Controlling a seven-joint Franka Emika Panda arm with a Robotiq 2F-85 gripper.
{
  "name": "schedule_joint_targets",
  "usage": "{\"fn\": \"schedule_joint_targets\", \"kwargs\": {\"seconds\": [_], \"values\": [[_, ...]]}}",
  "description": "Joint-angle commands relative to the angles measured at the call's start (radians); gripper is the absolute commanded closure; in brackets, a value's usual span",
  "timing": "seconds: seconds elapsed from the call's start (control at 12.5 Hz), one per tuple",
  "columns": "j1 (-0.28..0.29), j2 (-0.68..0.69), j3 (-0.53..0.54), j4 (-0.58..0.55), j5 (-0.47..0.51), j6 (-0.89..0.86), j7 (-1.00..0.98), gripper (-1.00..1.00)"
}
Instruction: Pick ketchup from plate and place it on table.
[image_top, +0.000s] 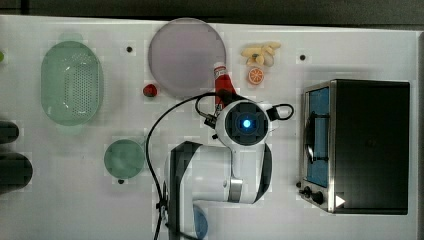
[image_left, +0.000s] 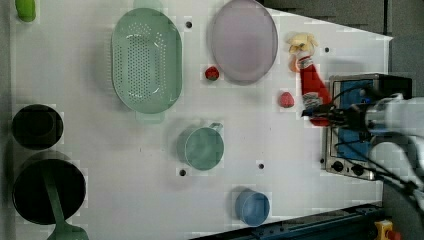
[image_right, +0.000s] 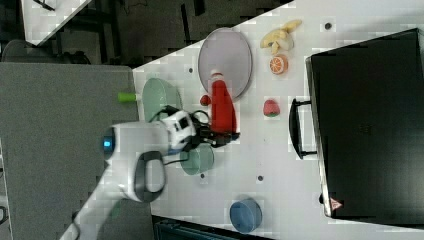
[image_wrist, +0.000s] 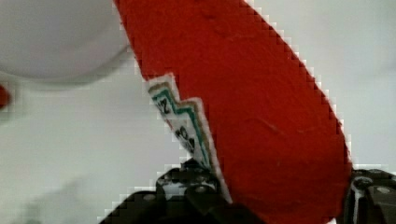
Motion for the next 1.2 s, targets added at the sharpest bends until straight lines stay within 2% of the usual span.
{"fn": "schedule_joint_targets", "kwargs": {"seconds": [0.08, 0.32, 0.56, 0.72, 0.96, 1.2], "values": [[0.003, 0.040, 0.009, -0.053, 0.003, 0.123, 0.039, -0.32], [0.002, 0.111, 0.013, -0.054, 0.003, 0.185, 0.039, -0.96], [0.006, 0.066, 0.017, -0.033, 0.003, 0.189, 0.044, -1.00], [0.006, -0.004, 0.017, -0.011, 0.003, 0.149, 0.115, -1.00], [0.012, -0.102, 0.017, 0.063, 0.003, -0.036, 0.251, -1.00], [0.014, -0.166, 0.016, 0.186, 0.003, -0.231, 0.293, -1.00]]}}
